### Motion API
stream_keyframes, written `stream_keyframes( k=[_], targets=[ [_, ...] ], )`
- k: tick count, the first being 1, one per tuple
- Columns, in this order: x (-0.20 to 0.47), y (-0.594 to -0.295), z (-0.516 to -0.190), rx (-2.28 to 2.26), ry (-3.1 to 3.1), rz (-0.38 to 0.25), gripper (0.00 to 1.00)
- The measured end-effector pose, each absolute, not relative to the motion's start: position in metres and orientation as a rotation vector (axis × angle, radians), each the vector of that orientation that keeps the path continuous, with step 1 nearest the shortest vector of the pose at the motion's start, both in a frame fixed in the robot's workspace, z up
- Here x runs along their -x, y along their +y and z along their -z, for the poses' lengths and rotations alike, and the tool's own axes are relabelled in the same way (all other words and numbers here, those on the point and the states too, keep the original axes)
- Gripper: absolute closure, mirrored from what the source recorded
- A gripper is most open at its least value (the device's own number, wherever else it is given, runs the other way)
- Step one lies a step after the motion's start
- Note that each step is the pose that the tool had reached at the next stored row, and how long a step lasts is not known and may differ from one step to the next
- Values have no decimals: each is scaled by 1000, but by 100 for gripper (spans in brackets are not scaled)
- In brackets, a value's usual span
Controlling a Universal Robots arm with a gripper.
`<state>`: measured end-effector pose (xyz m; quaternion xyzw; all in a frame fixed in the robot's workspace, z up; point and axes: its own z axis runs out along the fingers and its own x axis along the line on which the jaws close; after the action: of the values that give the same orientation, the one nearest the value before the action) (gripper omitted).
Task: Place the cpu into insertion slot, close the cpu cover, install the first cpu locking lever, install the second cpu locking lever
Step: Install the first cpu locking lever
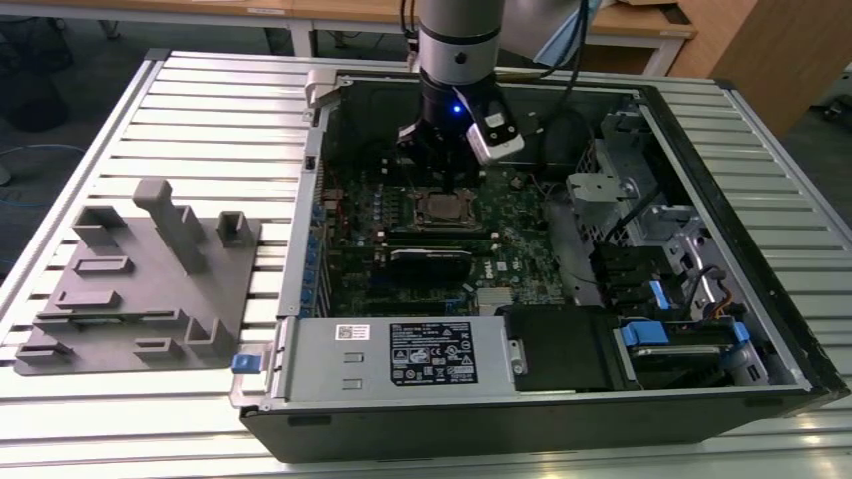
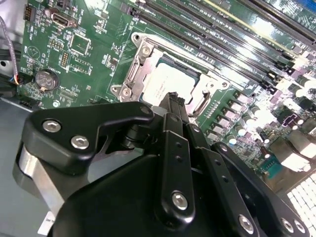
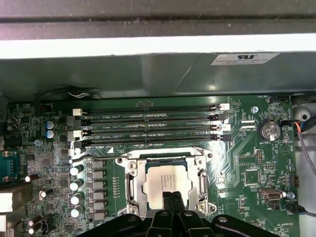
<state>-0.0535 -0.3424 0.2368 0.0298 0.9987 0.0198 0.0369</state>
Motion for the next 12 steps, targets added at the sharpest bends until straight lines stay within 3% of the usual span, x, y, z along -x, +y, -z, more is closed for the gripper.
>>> stream_keyframes(
  k=[12],
  targets=[
    [54,-342,-242,-92,3066,-60,89]
  ],
)
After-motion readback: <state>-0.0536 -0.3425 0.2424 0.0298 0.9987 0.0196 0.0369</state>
